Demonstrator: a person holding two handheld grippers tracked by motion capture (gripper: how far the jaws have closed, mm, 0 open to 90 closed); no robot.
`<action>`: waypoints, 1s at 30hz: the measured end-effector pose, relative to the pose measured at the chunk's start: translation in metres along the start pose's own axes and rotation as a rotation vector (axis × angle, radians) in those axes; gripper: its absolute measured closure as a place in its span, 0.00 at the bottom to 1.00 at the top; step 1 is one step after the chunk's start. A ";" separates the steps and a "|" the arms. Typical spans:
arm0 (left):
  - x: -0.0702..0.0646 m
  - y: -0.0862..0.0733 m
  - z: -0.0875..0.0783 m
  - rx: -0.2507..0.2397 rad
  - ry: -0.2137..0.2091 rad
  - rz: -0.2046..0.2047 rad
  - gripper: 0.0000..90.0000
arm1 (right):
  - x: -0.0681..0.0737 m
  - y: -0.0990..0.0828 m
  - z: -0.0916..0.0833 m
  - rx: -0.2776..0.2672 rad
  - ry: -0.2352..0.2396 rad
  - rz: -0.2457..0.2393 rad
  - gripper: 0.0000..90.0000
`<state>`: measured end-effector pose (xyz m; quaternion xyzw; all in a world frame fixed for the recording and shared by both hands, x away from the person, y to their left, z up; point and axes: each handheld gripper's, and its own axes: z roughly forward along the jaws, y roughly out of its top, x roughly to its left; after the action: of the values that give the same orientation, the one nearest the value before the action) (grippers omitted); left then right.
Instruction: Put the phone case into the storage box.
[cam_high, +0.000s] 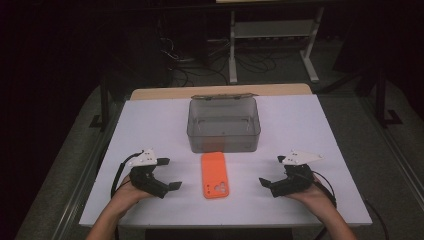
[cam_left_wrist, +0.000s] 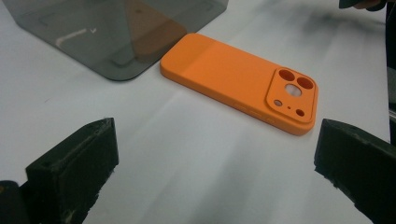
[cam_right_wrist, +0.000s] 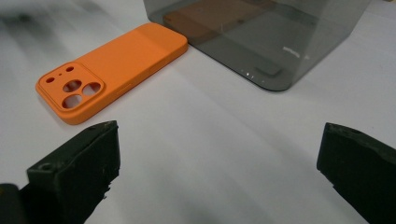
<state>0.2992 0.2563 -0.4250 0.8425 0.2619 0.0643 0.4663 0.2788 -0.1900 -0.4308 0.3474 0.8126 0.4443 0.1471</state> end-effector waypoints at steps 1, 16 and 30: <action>0.000 0.000 0.000 0.000 -0.001 0.000 0.00 | 0.000 0.000 0.000 -0.001 0.000 0.000 0.00; 0.000 0.011 0.007 -0.004 -0.006 -0.005 0.00 | -0.001 0.000 0.000 -0.002 -0.001 0.007 0.00; -0.006 0.023 0.018 -0.017 -0.022 0.003 0.00 | 0.000 0.002 0.003 -0.001 0.007 -0.004 0.00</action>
<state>0.3088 0.2300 -0.4156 0.8396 0.2551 0.0580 0.4760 0.2818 -0.1872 -0.4307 0.3441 0.8137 0.4454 0.1454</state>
